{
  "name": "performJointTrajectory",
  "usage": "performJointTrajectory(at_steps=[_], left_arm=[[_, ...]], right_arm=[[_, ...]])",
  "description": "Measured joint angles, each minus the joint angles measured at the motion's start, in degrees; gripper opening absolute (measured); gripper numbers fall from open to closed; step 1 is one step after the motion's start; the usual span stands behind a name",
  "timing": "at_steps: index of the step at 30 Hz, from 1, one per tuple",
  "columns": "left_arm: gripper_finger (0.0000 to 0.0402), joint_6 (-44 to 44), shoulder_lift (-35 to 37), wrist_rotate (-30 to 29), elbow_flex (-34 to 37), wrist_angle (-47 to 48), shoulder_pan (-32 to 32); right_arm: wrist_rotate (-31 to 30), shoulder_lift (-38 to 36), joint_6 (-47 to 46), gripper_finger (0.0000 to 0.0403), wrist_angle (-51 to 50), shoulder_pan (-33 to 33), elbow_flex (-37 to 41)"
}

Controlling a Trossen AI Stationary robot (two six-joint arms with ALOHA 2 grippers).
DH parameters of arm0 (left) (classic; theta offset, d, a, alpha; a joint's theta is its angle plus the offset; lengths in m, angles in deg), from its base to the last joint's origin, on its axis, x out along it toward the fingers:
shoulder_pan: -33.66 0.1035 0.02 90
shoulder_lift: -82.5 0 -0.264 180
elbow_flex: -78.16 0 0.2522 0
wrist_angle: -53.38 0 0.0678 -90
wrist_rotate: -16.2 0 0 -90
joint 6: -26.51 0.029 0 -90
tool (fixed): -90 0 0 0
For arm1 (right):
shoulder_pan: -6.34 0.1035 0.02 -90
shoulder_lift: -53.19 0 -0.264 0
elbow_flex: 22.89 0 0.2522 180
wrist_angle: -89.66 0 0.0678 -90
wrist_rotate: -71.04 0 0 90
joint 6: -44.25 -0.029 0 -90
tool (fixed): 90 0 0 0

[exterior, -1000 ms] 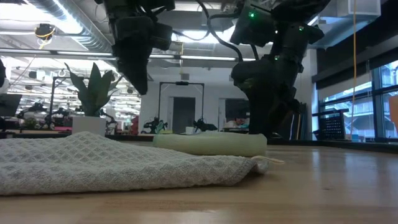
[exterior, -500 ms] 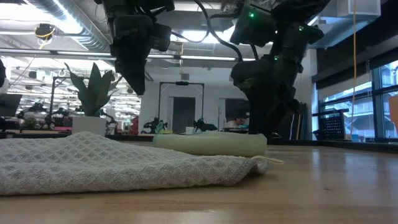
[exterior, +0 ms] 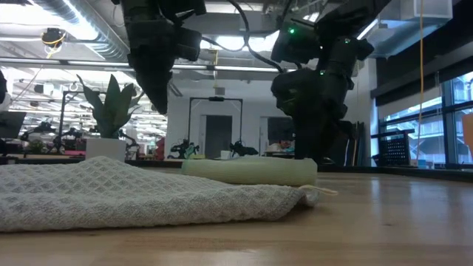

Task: Roll microfiber towels into tight, uniform cylinder then place into a basket
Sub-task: Roll the green microfiber towel

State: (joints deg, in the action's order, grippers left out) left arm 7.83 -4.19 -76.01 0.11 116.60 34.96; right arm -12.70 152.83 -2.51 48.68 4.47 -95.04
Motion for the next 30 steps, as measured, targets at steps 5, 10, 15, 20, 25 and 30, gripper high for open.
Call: performJointTrajectory(at_steps=[5, 10, 15, 20, 25, 30], left_arm=[[0.0078, 3.5, 0.0, -0.1, 0.0, 1.2, 0.0], [0.0078, 5.5, 0.0, -0.1, 0.0, 1.1, 0.0], [0.0078, 5.8, 0.0, -0.1, 0.0, 1.1, 0.0], [0.0078, 5.7, 0.1, -0.1, 0.0, 1.2, -0.1], [0.0078, 4.5, 0.7, -0.1, 0.0, 2.3, -1.0], [0.0078, 3.7, 2.0, -0.1, 0.1, 3.1, -2.5]], right_arm=[[3.3, 0.0, -0.9, 0.0157, -0.1, -2.0, 0.0], [4.2, -1.0, -2.4, 0.0157, -0.7, -3.3, 0.0], [0.8, -6.5, -2.5, 0.0157, -3.9, -3.4, 0.0], [-3.6, -13.9, -2.1, 0.0157, -7.5, -1.6, 0.0], [-6.8, -17.2, 8.4, 0.0157, -5.0, 4.0, 0.0], [-7.3, -14.7, 24.4, 0.0157, 3.8, 11.1, 0.0]])
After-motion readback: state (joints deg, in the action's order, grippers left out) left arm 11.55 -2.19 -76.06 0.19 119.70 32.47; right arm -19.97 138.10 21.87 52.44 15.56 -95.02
